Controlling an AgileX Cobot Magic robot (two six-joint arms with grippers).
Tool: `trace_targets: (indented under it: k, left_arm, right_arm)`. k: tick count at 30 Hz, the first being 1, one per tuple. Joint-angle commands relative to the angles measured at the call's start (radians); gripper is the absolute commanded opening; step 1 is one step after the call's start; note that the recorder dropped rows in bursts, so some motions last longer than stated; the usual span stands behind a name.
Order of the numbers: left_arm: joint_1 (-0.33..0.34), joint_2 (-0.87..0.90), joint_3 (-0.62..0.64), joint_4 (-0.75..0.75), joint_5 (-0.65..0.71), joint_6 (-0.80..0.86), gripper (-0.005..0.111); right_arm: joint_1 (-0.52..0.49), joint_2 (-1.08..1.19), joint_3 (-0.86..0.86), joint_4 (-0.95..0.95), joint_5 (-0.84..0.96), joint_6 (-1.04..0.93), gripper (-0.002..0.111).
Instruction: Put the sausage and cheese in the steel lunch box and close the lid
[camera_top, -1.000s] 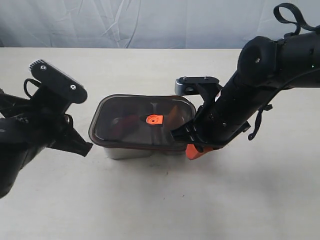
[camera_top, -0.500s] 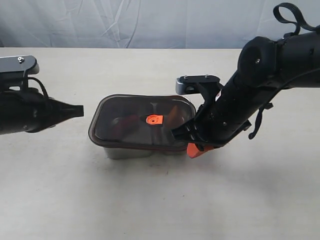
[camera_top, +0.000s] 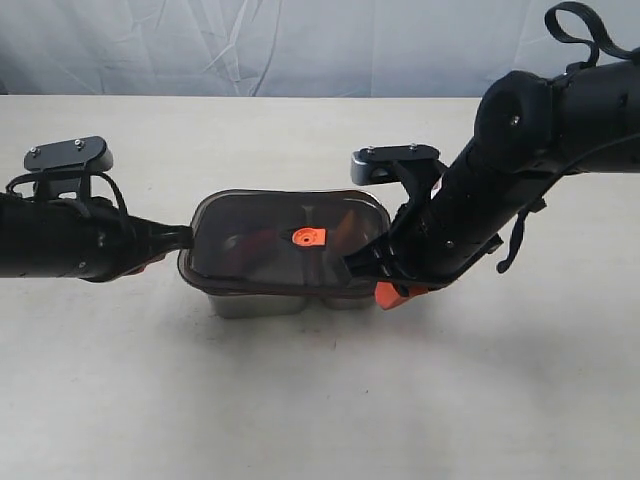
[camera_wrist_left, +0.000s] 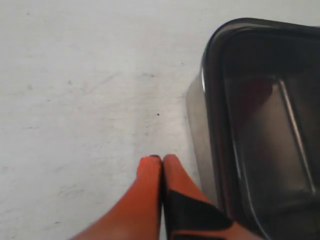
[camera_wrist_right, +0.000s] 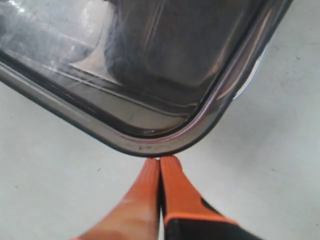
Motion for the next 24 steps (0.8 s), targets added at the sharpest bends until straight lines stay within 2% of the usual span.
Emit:
trace_targets:
  k: [1,6,11,14,17,24]
  left_arm:
    - [0.002,0.013,-0.018,0.002,0.079,-0.008,0.000]
    - [0.002,0.013,-0.029,0.002,0.120,-0.008,0.000]
    - [0.002,0.013,-0.029,0.002,0.133,-0.008,0.000]
    - [0.002,0.013,-0.029,0.002,0.186,-0.010,0.000]
    - [-0.005,0.013,-0.029,0.011,0.218,-0.065,0.000]
    - [-0.018,0.013,-0.029,0.256,0.197,-0.271,0.000]
  right_arm:
    - [0.003,0.000,-0.010,-0.019,-0.024,-0.002,0.000]
    - [0.003,0.000,-0.010,-0.041,-0.033,0.004,0.000]
    - [0.003,0.000,-0.010,-0.148,-0.043,0.093,0.000]
    - [0.003,0.000,-0.010,-0.193,-0.050,0.128,0.000]
    - [0.003,0.000,-0.010,-0.200,-0.068,0.135,0.000]
    - [0.003,0.000,-0.021,-0.263,-0.094,0.176,0.000]
